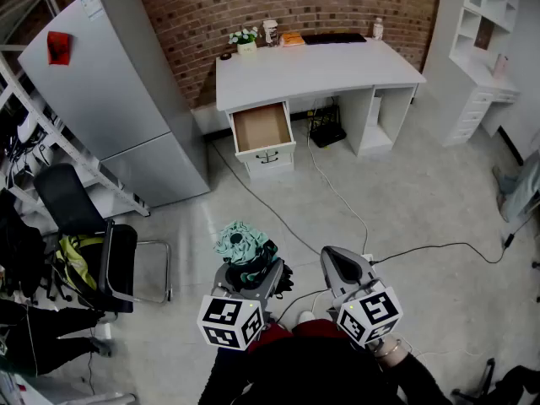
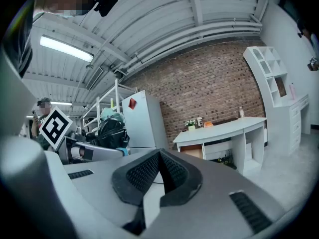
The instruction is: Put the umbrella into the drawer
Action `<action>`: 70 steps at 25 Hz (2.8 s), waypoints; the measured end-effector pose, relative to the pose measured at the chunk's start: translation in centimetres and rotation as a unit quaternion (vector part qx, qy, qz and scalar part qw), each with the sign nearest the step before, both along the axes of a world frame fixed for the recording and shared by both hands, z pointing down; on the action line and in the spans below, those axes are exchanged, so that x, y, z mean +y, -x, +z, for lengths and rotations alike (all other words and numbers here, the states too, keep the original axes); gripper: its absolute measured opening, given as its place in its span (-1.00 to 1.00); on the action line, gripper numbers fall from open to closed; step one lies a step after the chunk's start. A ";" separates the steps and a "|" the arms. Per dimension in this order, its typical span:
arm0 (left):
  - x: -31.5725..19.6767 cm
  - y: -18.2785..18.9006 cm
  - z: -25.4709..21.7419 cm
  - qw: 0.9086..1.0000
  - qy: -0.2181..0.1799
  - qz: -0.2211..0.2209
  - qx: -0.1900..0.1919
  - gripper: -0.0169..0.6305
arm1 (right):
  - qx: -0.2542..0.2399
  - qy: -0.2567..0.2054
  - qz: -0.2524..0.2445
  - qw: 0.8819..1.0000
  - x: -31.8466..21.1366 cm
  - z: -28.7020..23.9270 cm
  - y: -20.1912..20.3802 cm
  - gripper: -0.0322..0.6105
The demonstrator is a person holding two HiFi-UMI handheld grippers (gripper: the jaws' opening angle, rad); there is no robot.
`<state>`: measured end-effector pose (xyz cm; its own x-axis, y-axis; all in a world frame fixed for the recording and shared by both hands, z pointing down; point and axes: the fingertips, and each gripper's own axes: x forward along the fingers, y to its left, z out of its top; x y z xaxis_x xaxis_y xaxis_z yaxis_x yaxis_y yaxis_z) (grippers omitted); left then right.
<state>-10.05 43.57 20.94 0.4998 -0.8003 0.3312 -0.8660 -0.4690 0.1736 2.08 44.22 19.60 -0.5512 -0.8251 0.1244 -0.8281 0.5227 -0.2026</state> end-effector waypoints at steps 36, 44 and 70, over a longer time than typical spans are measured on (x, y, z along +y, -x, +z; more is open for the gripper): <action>-12.9 3.7 -0.3 0.999 -0.001 -0.036 0.009 -0.06 | -0.033 0.014 0.009 0.999 -11.7 -0.6 -0.1 -0.89; -20.6 6.9 1.7 0.999 0.015 -0.029 0.015 -0.06 | -0.025 0.033 0.007 0.999 -19.7 1.0 4.3 -0.89; -38.1 18.0 6.0 0.998 0.060 -0.009 0.017 -0.06 | 0.009 0.108 0.027 0.994 -37.6 6.5 15.7 -0.89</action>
